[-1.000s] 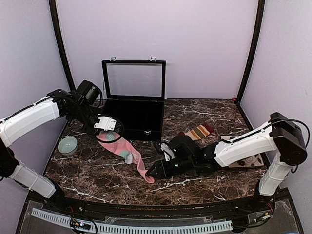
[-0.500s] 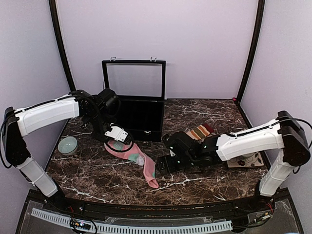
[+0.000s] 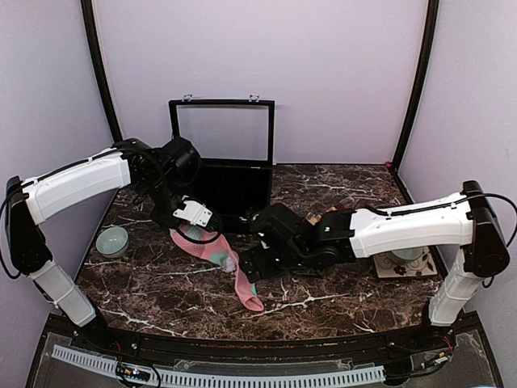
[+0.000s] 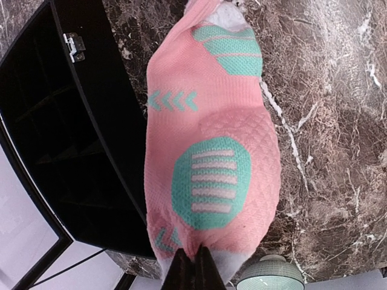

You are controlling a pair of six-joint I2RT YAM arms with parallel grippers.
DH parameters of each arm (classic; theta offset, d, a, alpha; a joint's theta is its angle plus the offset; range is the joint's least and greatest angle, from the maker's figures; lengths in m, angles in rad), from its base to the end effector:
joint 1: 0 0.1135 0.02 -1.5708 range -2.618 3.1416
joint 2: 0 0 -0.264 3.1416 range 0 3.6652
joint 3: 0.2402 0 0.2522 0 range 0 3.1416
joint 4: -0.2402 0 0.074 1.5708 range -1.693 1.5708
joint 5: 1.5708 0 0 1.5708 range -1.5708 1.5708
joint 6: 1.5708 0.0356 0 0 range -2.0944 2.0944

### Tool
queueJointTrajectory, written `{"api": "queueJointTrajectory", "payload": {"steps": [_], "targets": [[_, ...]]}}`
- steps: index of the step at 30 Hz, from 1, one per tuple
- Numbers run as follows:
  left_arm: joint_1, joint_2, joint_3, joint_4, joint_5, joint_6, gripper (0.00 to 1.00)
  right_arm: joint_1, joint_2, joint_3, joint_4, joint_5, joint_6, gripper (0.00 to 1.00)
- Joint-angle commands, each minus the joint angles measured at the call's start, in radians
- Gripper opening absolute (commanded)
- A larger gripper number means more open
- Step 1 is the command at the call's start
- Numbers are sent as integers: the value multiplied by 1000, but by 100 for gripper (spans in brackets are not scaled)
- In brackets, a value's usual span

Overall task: Roll the socks
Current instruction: Adjust the sock at the center of the board.

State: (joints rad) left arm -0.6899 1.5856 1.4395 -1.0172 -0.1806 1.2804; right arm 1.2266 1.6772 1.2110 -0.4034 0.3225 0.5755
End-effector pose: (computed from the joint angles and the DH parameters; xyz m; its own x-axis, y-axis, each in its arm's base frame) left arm 0.2495 -0.1976 0.3011 0.3445 0.9377 0.0445 0.8421 -0.3297 0.4269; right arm 0.1332 0.3382 0.2372 -0.6647 -0.3244 -0.6730 -0.5508 0.8214 0.1480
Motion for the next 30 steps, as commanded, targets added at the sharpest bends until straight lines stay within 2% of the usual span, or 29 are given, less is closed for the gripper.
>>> {"api": "queueJointTrajectory", "payload": {"steps": [1,6,11,19,23,24,27,29,30], "targets": [[-5,-9,45,-101,24,-57,0,108,167,165,-26,87,-47,99],[-5,-24,22,-113,35,-77,0,169,325,270,-100,145,-60,97],[-5,-39,10,-135,48,-93,0,169,337,207,-107,189,-14,85],[-5,-58,15,-184,47,-103,0,137,221,57,-14,147,29,36],[-5,-72,23,-184,35,-104,0,113,155,-12,98,5,19,19],[-5,-78,30,-178,29,-101,0,106,139,-30,138,-63,10,17],[-8,-94,48,-147,-6,-75,0,49,110,-52,249,-332,41,1],[-24,-113,31,-72,-77,-37,0,-7,112,-95,336,-536,98,0],[-32,-125,14,-14,-101,-5,0,-21,108,-111,360,-556,124,2]]}}
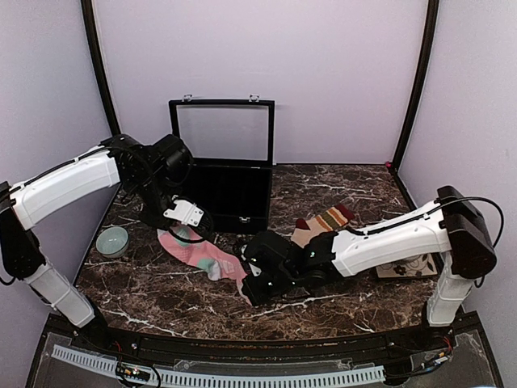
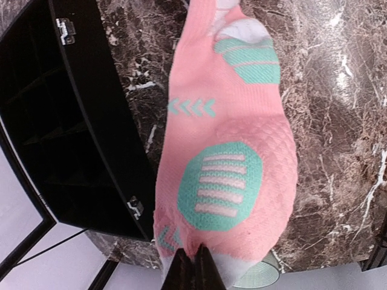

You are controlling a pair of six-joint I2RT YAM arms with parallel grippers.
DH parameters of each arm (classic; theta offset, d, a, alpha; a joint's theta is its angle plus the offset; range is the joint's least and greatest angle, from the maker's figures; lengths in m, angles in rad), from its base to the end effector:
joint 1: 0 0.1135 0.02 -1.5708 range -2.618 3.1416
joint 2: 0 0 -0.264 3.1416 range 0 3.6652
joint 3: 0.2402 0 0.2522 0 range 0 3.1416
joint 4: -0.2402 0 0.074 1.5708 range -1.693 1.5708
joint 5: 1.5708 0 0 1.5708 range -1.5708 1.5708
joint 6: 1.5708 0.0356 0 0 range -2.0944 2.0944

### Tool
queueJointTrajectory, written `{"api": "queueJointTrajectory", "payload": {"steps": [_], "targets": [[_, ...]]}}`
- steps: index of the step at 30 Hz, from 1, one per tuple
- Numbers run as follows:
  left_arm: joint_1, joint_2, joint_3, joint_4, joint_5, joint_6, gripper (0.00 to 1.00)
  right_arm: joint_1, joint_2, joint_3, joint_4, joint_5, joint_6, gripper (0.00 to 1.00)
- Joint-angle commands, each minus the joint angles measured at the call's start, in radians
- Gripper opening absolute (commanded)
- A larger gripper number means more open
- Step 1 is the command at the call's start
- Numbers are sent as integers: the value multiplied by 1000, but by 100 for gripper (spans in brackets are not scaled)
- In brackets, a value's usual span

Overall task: Roll the socks
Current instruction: Adjust the sock at the center of the board.

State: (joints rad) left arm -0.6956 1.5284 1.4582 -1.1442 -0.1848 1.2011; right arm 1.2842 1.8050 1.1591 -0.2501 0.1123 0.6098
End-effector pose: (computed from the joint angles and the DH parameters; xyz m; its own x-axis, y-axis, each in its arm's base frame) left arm 0.2310 -0.1843 0.3178 0.2815 0.9589 0.0345 0.8807 -0.2725 0.3876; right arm 0.1116 0.3646 0.1854 -0.7155 -0.4146 -0.5623 -0.6387 0.7143 0.2861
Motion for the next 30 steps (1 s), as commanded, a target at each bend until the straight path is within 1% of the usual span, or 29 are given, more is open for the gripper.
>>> {"api": "queueJointTrajectory", "payload": {"steps": [1,4,5,8,10,12,13,15,17,21,24,26,28,30], "targets": [[-31,-81,-26,162,-116,117,0,-86,-22,-70,221,-348,105,6],[-39,-86,-83,274,-131,193,0,-95,-6,-72,176,-322,120,11],[-40,-72,-94,309,-139,204,0,-95,1,-80,164,-318,130,15],[-38,-7,-109,418,-166,224,0,-93,21,-127,161,-317,176,32],[-37,30,-130,530,-192,258,0,-85,31,-154,160,-316,191,47],[-36,53,-163,634,-209,307,0,-73,23,-178,153,-298,200,68],[-37,60,-182,683,-214,337,0,-66,8,-191,142,-283,202,74],[-35,73,-208,753,-214,384,0,-66,-26,-221,116,-255,200,79],[-35,92,-218,788,-210,414,0,-70,-73,-230,42,-197,171,80],[-35,140,-210,861,-208,449,0,-101,-170,-240,-78,-97,89,79],[-35,170,-186,892,-210,467,3,-117,-189,-191,-193,-44,-3,79],[-34,182,-184,924,-219,501,9,-121,-179,-148,-244,-13,-47,79],[-35,184,-192,972,-214,532,19,-120,-160,-124,-246,-5,-82,78],[-35,185,-193,984,-208,541,24,-126,-127,-93,-269,-14,-114,75]]}}
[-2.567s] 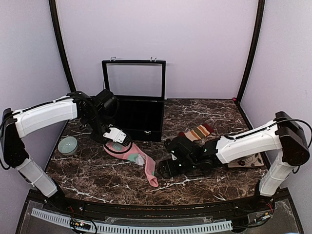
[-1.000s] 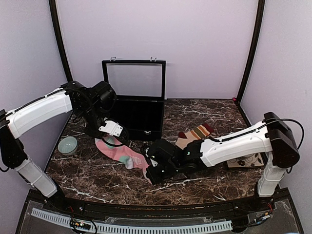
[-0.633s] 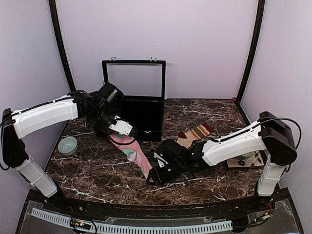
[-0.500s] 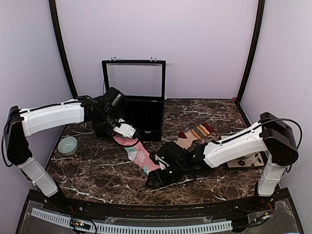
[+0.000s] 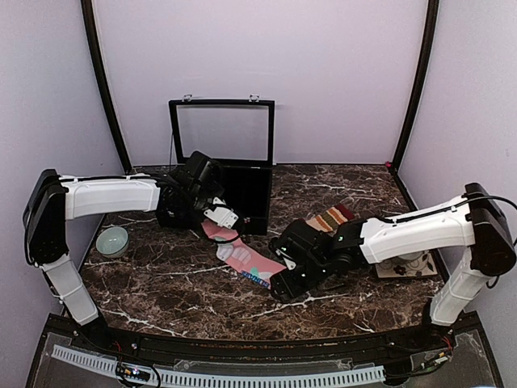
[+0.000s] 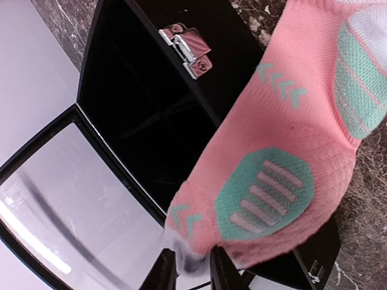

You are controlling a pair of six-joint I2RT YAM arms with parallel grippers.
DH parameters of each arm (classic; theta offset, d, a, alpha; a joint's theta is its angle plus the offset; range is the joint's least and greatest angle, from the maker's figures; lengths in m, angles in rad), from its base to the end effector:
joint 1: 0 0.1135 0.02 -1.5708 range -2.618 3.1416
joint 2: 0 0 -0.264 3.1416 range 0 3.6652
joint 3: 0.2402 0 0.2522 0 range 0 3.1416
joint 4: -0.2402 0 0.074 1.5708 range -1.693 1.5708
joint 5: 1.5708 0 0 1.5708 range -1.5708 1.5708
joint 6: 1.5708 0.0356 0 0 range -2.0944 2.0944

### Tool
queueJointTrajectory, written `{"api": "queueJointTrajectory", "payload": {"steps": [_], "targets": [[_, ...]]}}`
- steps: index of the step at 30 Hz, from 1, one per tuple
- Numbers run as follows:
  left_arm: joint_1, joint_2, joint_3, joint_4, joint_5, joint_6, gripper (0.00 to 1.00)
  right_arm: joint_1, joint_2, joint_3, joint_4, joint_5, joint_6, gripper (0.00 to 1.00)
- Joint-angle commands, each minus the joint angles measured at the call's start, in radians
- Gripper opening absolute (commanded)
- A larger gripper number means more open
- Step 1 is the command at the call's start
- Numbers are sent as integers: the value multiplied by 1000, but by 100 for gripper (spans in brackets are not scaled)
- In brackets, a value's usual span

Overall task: Roll the socks
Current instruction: Adjust the sock at the center of the board.

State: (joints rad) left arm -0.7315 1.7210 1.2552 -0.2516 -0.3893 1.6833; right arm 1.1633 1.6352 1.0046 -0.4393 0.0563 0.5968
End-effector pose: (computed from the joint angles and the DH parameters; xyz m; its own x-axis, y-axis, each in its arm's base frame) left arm 0.2962 -0.2477 0.2478 0.4576 0.8247 0.3325 0.4407 -0.5351 0.7207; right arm 0.1298 0.2956 0.1849 -0.7967 -0.4298 -0.4249 -0.5540 0.8004 0.2291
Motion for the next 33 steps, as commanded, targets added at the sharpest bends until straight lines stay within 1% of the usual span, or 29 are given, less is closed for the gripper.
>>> {"api": "queueJointTrajectory", "payload": {"steps": [1,4,5,6,8,10,11,13,14,15,17,20,22,24,27,30,33], "targets": [[1,-9,9,94,-3,60,25,-4,57,82,-96,39,-116,74],[2,-6,11,92,2,51,21,-9,37,79,-53,55,-141,73],[2,-5,12,92,4,45,18,-16,34,71,-26,51,-152,72],[3,-5,12,93,6,36,15,-24,38,67,-5,50,-162,70],[2,-4,13,90,2,9,13,-43,69,68,28,56,-178,64],[9,-7,56,25,16,-73,23,-51,122,69,52,56,-198,59],[19,-10,100,-42,39,-146,31,-52,142,74,56,60,-207,57],[50,-7,220,-246,116,-306,43,-53,180,80,58,57,-218,53],[73,-1,279,-385,193,-380,48,-53,192,75,66,52,-215,50],[97,-1,321,-463,253,-441,51,-53,201,68,75,40,-213,48],[154,-3,362,-547,362,-534,55,-52,216,60,84,19,-204,43],[205,7,350,-563,463,-648,55,-43,212,42,106,-5,-180,37],[222,34,344,-555,512,-733,53,-27,208,41,121,-25,-162,33],[233,65,331,-540,544,-798,51,-3,211,50,120,-30,-144,32],[236,95,306,-535,565,-823,49,31,212,54,124,-48,-105,32],[242,97,277,-484,592,-822,48,59,204,39,155,-74,-61,32],[244,108,271,-488,648,-789,47,78,192,30,166,-83,-26,35]]}}
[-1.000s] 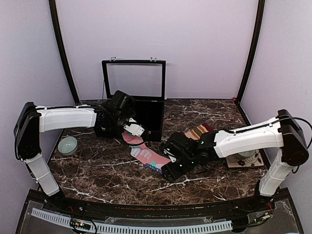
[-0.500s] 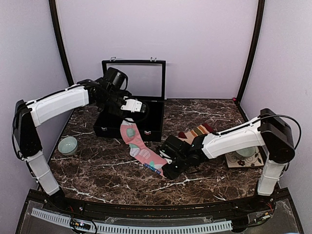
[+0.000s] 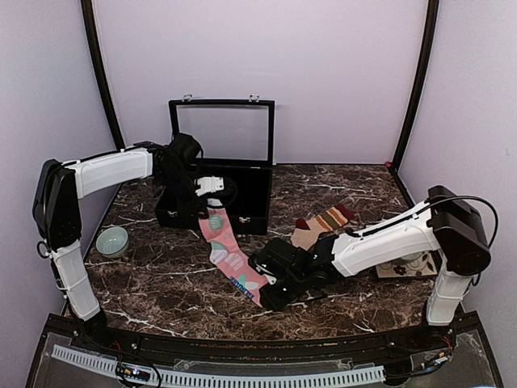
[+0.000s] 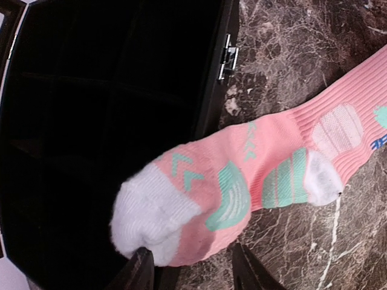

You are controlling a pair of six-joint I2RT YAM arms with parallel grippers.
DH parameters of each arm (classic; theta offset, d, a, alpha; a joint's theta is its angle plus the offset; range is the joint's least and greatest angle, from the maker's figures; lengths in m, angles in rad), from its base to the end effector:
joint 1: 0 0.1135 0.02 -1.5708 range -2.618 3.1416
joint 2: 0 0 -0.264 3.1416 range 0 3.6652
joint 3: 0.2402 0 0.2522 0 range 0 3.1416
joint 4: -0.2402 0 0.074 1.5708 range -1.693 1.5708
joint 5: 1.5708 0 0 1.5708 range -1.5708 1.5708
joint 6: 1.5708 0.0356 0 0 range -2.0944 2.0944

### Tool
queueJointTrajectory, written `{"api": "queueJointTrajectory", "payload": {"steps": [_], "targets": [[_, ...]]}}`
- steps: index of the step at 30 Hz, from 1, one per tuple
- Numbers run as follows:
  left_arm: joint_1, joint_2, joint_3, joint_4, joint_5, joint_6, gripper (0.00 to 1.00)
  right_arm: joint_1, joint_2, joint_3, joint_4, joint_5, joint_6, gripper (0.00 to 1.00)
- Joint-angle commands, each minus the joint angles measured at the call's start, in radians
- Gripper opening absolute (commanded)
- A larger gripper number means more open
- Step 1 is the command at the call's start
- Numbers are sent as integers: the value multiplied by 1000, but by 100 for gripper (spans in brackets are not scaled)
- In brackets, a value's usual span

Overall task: Roll the socks
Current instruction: Adjust the sock at the center of the board.

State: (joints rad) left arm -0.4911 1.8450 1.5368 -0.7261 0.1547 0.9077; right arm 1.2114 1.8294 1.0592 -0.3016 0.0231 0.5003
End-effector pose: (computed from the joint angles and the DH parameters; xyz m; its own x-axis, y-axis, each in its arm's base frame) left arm 0.3492 -0.1930 0.2567 -0.0446 0.9069 -0.4190 0.9269 0.1940 0.3213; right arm 0.1265 0.3344 0.1450 -0.7180 -0.5476 -0.4296 -0.6696 0.7119 0.2118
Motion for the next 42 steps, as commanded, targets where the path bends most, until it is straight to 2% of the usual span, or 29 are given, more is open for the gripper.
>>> {"api": "queueJointTrajectory", "payload": {"steps": [1,3,5,7,9,12,16,22,26,29,32,35,37,41,42], "targets": [[3,-8,-9,-13,108,-5,45,30,-8,-29,33,-53,76,38],[4,8,-3,13,90,-10,41,30,-23,-34,33,-57,81,44],[5,32,16,31,78,-27,32,31,-37,-32,25,-76,77,52],[5,50,30,38,83,-49,26,23,-90,-60,54,-146,72,59],[4,53,27,55,80,-65,25,7,-167,-95,64,-199,58,61],[4,39,28,52,75,-77,31,-21,-289,-126,24,-237,21,61],[4,-21,9,44,74,-76,42,-88,-352,-112,-47,-194,-35,57],[12,-55,-39,88,57,-62,56,-181,-252,-105,46,-180,-71,45],[27,18,4,68,17,-108,58,-181,-132,-80,72,-190,-77,39],[41,57,44,29,52,-134,61,-171,-94,-94,107,-204,-66,37],[40,82,44,31,41,-137,59,-135,-75,-96,109,-176,-57,34],[41,98,54,17,78,-139,51,-71,-48,-93,120,-145,-35,30],[42,101,65,16,94,-148,39,-37,-22,-79,123,-135,-23,26],[40,99,101,11,114,-155,6,30,22,-33,127,-142,-7,24],[41,96,104,15,115,-153,3,39,30,-24,127,-145,-5,24]]}}
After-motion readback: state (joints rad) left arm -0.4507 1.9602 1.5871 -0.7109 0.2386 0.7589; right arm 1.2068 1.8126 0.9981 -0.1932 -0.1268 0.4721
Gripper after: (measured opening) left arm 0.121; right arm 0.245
